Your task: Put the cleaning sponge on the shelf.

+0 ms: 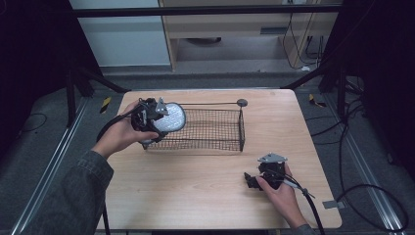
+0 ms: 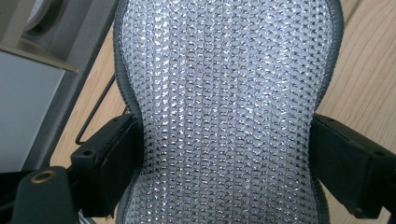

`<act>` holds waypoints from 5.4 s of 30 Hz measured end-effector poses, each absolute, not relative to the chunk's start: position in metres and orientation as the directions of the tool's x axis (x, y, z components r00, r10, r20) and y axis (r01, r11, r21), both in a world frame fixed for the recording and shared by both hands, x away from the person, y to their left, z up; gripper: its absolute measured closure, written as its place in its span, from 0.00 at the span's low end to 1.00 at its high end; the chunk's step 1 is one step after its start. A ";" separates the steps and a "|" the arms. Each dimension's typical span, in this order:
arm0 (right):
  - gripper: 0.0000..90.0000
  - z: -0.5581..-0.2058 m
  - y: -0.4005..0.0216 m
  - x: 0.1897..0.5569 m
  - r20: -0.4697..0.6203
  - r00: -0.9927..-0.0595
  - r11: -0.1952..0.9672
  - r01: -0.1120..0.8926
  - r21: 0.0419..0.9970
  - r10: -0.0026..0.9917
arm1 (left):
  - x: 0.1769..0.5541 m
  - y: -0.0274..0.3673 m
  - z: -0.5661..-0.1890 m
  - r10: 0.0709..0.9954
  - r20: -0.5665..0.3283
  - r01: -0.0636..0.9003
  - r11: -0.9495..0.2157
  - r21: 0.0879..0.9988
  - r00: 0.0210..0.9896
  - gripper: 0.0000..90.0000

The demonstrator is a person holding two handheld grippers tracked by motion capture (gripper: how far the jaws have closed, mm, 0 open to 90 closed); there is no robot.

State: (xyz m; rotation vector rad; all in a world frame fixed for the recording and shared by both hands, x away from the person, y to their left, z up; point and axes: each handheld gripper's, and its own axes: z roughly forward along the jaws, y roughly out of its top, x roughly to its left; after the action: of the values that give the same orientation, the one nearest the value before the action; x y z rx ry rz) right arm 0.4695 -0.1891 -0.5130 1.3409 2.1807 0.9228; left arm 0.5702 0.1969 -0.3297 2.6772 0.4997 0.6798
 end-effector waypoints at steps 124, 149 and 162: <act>0.01 -0.513 -0.189 0.470 -0.005 -0.455 0.318 0.616 0.721 0.891 | 0.639 0.183 -0.384 0.359 0.360 0.224 -0.904 0.365 0.861 0.04; 0.01 -0.513 -0.190 0.470 -0.008 -0.457 0.322 0.614 0.721 0.890 | 0.620 0.182 -0.362 0.451 0.296 0.252 -0.814 0.523 0.842 0.07; 0.01 -0.513 -0.190 0.470 -0.007 -0.457 0.321 0.614 0.721 0.890 | 0.601 0.171 -0.361 0.544 0.255 0.317 -0.742 0.590 0.799 0.08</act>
State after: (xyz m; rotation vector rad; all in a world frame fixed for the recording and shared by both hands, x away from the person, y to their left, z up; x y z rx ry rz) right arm 0.4698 -0.1897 -0.5130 1.3326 2.1887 0.9270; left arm 0.6010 0.1708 -0.3611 2.4511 0.6382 0.5671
